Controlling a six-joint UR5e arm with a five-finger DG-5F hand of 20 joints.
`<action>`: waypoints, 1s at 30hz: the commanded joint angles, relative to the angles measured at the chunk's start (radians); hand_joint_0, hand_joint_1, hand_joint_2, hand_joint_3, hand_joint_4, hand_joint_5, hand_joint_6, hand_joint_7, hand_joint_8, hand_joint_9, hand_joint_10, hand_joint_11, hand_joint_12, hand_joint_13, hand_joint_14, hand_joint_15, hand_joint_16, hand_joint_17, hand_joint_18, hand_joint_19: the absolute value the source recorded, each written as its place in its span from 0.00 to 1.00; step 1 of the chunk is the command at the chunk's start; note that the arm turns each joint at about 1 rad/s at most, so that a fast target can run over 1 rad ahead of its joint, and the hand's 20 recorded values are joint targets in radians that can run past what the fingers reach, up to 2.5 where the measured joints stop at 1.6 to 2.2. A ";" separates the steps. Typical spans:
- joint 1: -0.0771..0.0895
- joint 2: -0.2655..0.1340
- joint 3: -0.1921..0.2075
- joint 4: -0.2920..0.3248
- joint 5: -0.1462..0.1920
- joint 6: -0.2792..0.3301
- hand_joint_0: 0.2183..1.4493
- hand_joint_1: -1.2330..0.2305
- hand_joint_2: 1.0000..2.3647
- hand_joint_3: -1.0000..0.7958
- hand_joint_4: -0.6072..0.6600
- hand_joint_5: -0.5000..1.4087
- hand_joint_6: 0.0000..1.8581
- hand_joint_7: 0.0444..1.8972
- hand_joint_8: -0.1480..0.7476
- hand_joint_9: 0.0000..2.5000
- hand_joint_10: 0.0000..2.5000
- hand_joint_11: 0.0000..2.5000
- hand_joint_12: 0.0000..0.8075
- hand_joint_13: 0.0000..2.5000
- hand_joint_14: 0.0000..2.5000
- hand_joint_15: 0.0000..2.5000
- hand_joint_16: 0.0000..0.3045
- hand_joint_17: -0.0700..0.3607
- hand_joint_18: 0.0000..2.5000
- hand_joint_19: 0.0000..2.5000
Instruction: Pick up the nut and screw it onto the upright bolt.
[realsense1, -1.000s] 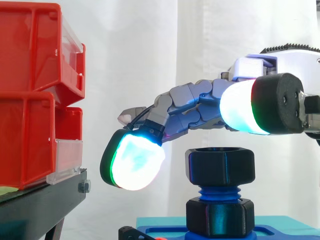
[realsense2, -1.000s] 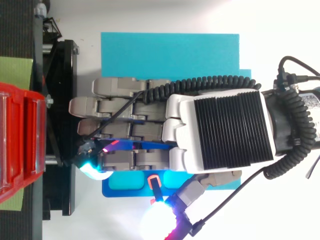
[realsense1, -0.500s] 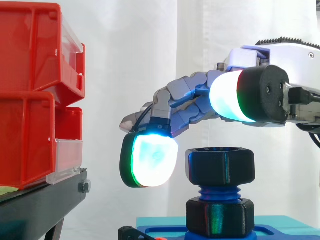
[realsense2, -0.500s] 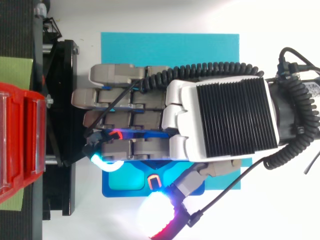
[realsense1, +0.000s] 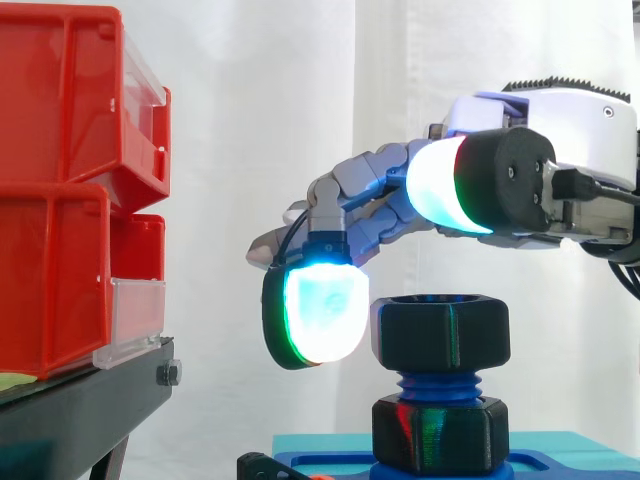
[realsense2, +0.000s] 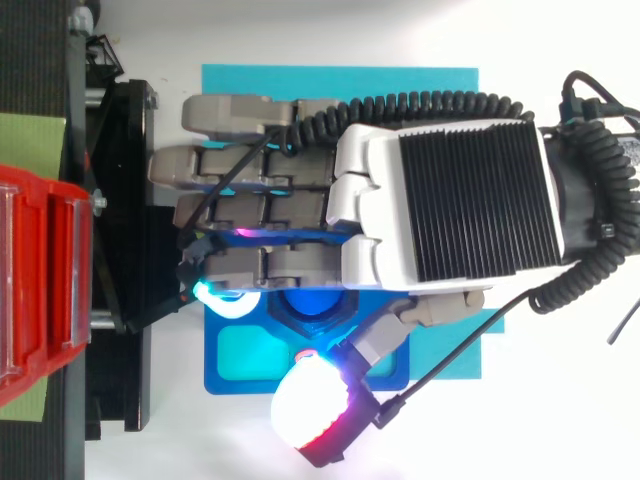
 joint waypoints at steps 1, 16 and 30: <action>-0.005 0.000 0.000 0.018 -0.003 0.000 0.23 0.70 0.00 0.28 0.68 0.27 0.27 0.59 0.45 0.38 0.00 0.00 0.20 0.20 0.00 0.00 0.05 0.24 0.08 0.00; -0.018 0.000 0.000 0.039 -0.018 0.000 0.24 0.66 0.00 0.28 0.62 0.29 0.27 0.64 0.44 0.46 0.00 0.00 0.18 0.23 0.00 0.00 0.04 0.22 0.10 0.00; -0.026 0.000 0.000 0.064 -0.043 0.000 0.24 0.66 0.00 0.28 0.68 0.26 0.27 0.59 0.42 0.37 0.00 0.00 0.24 0.13 0.00 0.00 0.06 0.26 0.00 0.00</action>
